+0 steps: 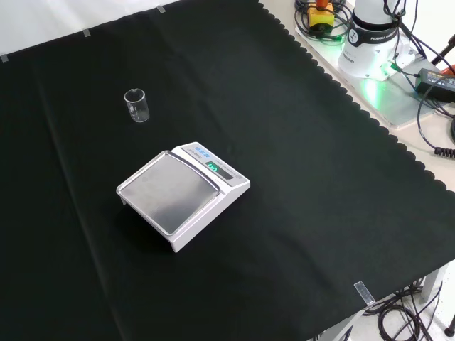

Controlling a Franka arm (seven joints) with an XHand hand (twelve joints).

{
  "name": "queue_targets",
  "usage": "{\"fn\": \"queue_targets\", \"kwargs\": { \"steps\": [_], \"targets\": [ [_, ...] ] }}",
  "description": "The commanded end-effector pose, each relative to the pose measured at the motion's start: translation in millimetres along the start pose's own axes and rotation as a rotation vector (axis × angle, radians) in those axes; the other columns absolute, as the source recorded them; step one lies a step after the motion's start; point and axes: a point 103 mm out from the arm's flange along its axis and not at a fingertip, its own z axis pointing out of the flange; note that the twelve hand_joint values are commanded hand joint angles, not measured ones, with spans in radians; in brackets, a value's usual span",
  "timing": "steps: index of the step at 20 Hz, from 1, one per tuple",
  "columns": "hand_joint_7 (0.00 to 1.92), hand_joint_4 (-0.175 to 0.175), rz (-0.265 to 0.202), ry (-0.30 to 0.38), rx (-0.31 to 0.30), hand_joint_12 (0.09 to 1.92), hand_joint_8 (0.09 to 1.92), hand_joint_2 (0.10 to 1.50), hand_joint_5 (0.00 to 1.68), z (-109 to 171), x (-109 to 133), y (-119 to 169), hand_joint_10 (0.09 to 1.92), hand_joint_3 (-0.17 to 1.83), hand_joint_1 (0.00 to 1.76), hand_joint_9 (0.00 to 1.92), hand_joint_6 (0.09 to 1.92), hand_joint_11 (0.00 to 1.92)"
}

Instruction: Pick up the beaker.

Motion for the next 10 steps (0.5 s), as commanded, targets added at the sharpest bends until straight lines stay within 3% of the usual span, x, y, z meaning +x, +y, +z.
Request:
{"fn": "queue_targets", "kwargs": {
  "steps": [1,4,10],
  "targets": [
    [0.19,-0.110,-0.015,-0.020,-0.009,1.37,0.67,1.13,0.26,-1.2,-3.7,2.2,0.50,-0.14,0.54,0.31,0.14,0.15],
    [0.07,-0.099,-0.070,-0.005,-0.038,1.47,0.70,1.13,0.23,-6.1,-11.4,4.2,0.79,-0.15,0.49,0.06,0.09,0.02],
    [0.00,-0.095,-0.101,-0.029,-0.037,1.53,0.71,1.14,0.22,-5.2,-25.0,20.1,0.85,-0.16,0.47,0.00,0.09,0.00]
  ]
}}
